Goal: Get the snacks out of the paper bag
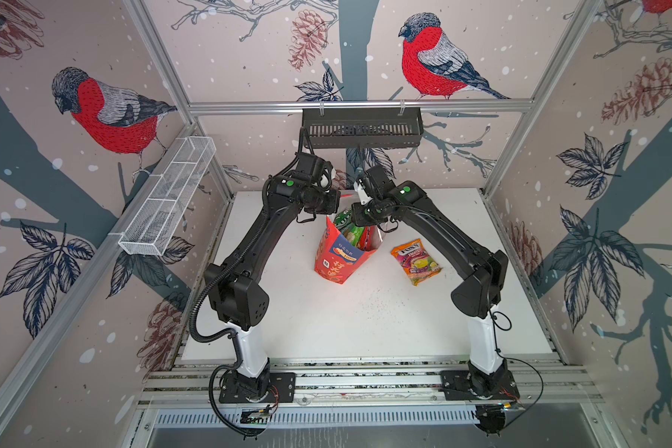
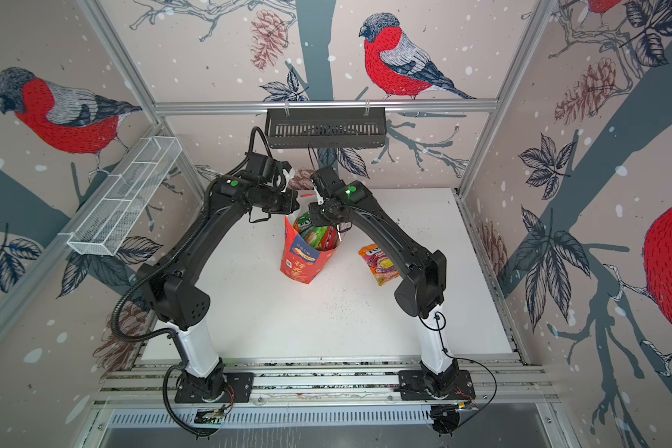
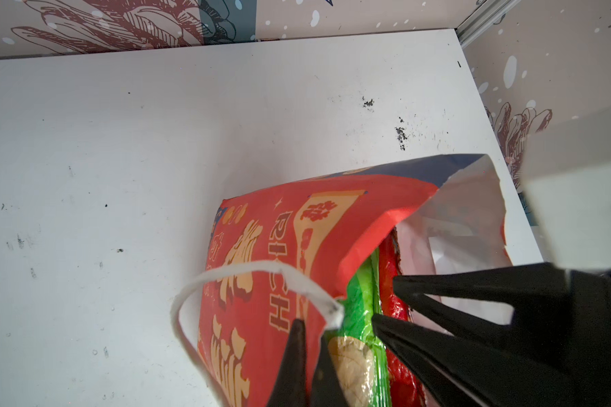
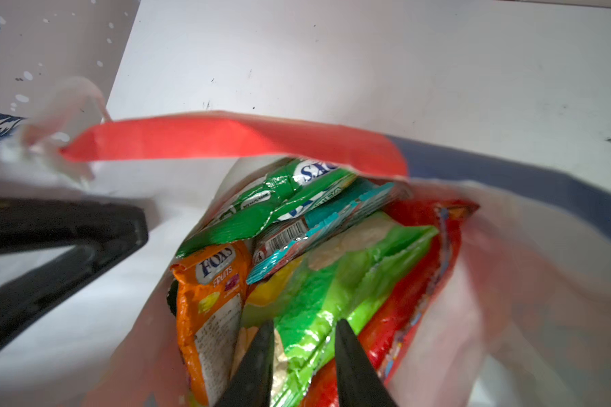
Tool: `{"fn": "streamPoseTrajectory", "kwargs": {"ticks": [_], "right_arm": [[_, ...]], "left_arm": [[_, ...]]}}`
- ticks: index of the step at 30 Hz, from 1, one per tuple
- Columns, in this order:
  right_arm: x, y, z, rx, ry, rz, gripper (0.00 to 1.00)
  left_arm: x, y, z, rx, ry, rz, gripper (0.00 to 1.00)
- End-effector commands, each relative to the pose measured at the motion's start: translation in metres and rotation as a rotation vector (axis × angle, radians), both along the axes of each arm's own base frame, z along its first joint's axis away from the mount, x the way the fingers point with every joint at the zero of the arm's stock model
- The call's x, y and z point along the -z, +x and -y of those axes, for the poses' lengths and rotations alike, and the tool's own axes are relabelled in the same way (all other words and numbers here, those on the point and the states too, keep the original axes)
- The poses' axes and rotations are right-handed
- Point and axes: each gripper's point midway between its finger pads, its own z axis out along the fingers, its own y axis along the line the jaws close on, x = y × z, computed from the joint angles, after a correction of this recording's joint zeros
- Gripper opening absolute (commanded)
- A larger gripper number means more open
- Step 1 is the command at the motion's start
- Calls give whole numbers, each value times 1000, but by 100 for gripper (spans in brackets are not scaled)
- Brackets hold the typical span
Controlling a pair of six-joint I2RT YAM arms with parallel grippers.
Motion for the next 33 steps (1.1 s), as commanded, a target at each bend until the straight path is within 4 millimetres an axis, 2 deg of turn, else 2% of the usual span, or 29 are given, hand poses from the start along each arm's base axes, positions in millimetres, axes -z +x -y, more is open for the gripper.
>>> {"fn": "streamPoseTrajectory", "kwargs": {"ticks": [1, 5, 11, 13, 22, 33], "right_arm": [[-4, 2, -11, 27, 92, -21, 33], [0, 6, -18, 73, 168, -32, 34], [-11, 14, -26, 123, 330, -17, 35], [-9, 15, -25, 143, 357, -13, 36], [-7, 31, -9, 274, 381, 65, 39], [7, 47, -4, 352, 373, 107, 39]], "left_arm": [[-24, 1, 13, 39, -78, 79, 0], [-20, -2, 17, 48, -77, 69, 0], [-18, -5, 23, 61, -82, 61, 0], [-16, -6, 24, 63, -78, 52, 0], [-15, -7, 25, 86, -69, 45, 0], [-13, -7, 29, 112, -73, 38, 0]]}}
